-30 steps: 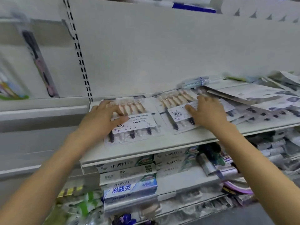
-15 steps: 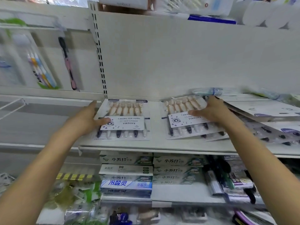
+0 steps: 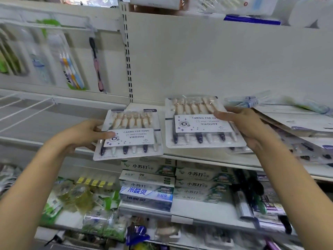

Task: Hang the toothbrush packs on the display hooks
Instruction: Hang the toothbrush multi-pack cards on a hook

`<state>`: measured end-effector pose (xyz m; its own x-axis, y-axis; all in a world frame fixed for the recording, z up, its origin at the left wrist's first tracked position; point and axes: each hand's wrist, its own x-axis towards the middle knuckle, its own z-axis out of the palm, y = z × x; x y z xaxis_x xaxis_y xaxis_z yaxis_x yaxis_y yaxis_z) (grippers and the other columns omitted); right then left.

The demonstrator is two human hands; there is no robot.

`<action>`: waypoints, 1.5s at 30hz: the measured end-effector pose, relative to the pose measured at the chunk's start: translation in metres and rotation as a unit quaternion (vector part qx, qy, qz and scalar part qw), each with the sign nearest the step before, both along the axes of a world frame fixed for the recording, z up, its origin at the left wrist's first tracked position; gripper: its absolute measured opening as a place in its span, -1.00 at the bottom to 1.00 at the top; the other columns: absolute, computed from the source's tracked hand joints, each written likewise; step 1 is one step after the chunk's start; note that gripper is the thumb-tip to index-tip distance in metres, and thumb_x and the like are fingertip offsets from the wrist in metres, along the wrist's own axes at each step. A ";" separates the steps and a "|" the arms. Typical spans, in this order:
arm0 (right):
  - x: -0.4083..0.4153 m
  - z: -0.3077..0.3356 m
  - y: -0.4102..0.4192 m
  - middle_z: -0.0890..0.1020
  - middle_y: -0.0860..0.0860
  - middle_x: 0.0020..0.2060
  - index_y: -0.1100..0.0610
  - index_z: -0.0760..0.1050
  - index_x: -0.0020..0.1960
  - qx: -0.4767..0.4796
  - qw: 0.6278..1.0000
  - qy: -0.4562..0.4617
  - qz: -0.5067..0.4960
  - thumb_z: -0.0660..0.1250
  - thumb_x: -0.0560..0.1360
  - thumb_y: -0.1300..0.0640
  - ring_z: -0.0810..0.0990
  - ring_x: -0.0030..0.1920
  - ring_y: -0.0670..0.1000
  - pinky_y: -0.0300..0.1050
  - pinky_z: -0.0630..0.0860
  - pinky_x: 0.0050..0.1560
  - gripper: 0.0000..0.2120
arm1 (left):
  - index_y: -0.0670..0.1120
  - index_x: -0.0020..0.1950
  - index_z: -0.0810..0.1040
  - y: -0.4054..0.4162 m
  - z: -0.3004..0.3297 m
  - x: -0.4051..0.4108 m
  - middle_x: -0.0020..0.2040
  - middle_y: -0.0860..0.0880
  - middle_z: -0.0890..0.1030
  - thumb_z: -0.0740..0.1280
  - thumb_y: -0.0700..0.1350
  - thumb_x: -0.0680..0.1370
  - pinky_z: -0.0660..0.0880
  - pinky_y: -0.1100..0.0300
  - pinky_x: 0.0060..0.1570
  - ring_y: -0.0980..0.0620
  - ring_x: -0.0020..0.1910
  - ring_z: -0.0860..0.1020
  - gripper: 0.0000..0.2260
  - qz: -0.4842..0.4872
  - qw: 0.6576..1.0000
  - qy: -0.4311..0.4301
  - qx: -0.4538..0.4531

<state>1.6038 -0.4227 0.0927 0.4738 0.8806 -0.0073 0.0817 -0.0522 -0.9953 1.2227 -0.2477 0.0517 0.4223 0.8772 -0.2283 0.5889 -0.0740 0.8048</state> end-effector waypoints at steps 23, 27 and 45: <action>-0.273 -0.005 0.108 0.74 0.10 0.00 0.14 0.57 0.19 0.081 0.955 0.007 0.284 0.42 0.44 0.40 0.73 0.00 0.12 -0.05 0.68 -0.09 -0.63 | 0.05 0.25 0.51 -0.057 -0.021 -0.248 0.14 0.02 0.65 0.52 -0.30 0.42 0.55 -0.12 0.19 0.06 0.13 0.63 -0.51 0.283 0.916 -0.219 0.184; -0.365 -0.014 0.129 0.73 0.13 0.04 0.22 0.54 0.25 0.092 0.940 0.031 0.327 0.40 0.43 0.44 0.72 0.04 0.11 -0.05 0.67 0.02 -0.59 | 0.01 0.28 0.48 -0.068 -0.024 -0.328 0.16 0.00 0.64 0.50 -0.31 0.44 0.61 0.21 0.03 0.19 0.05 0.64 -0.52 0.303 0.905 -0.219 0.205; -0.695 -0.046 0.201 0.69 0.16 0.14 0.22 0.48 0.36 0.096 0.876 0.074 0.466 0.47 0.35 0.35 0.69 0.12 0.14 0.05 0.64 0.10 -0.42 | -0.10 0.22 0.46 -0.108 -0.052 -0.627 -0.04 0.04 0.71 0.49 -0.36 0.43 0.64 0.16 -0.08 0.09 -0.06 0.69 -0.57 0.442 0.832 -0.219 0.254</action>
